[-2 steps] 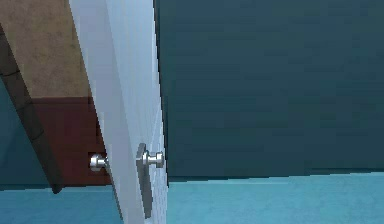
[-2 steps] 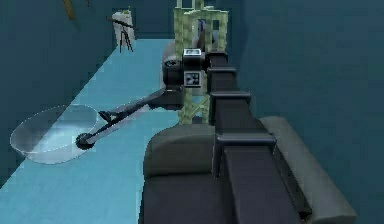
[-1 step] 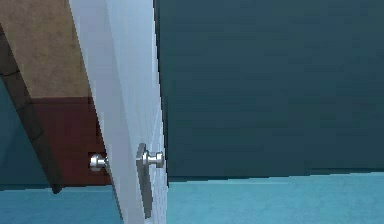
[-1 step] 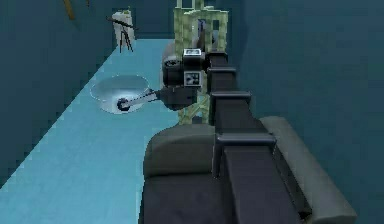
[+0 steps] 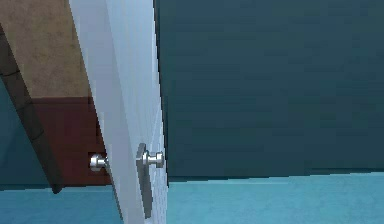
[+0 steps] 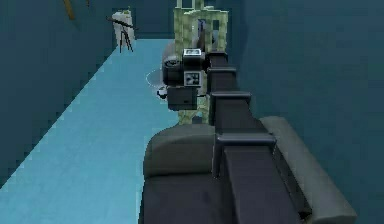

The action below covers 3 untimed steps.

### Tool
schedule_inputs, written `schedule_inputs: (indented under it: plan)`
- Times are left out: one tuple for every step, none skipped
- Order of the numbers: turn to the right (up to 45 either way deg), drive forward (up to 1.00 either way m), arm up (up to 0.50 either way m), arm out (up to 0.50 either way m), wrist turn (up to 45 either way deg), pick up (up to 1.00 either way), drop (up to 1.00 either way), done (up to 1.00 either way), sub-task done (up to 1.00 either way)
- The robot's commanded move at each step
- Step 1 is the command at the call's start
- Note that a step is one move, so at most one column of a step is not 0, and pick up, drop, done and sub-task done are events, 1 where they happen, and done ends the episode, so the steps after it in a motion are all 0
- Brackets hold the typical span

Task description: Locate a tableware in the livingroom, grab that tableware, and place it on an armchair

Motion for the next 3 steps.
schedule_inputs:
  plan:
    - [0.0,0.0,-0.46,0.0,0.0,0.0,0.0,0.0,0.0]
    - [0.0,0.0,-0.32,0.0,0.0,0.0,0.0,0.0,0.0]
    - [0.0,0.0,0.0,0.0,0.0,0.0,1.0,0.0,0.0]
